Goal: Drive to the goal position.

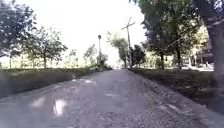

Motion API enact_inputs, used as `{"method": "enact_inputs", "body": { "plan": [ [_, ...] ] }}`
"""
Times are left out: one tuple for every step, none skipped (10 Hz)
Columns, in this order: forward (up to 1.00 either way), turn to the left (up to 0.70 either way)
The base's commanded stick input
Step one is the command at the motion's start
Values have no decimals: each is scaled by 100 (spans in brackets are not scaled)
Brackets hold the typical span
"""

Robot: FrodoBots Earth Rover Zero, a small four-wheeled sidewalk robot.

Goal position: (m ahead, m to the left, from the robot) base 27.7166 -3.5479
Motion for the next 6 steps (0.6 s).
{"method": "enact_inputs", "body": {
  "plan": [
    [100,0],
    [100,0],
    [100,0],
    [100,0],
    [100,0],
    [100,0]
  ]
}}
